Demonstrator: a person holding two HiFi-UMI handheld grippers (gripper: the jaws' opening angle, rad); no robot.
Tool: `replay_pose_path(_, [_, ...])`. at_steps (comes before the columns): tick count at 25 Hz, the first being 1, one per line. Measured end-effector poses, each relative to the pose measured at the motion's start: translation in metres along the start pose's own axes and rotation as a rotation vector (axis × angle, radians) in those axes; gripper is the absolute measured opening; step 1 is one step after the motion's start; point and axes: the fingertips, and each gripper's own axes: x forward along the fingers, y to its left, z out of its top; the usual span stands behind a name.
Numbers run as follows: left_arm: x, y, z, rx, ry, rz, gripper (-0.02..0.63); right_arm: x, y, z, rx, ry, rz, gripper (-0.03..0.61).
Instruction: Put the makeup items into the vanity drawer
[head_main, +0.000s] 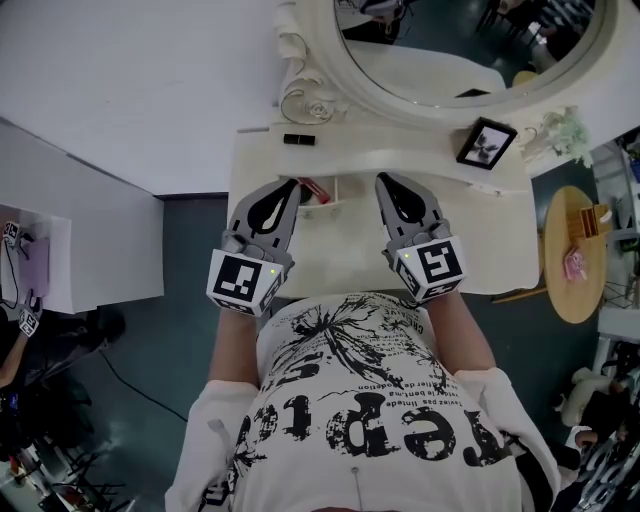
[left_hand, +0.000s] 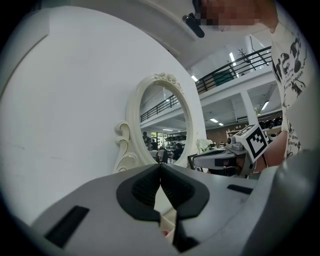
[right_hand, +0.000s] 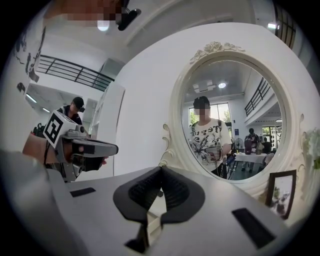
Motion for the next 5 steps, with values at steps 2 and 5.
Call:
replay_pose_path(2, [0.0003,0.0003,-0.0004,-0.002,0.003,0.004,0.014,0.0001,-0.0006,0.0003,0.002,-0.002,-0.001,0.012])
replay_pose_path(5, [0.0020,0.0009,-0.0010,-0.005,0.007,0.008,0.014,0.0011,-0.0029,0.0007,0.004,-0.003,-0.003,0.012])
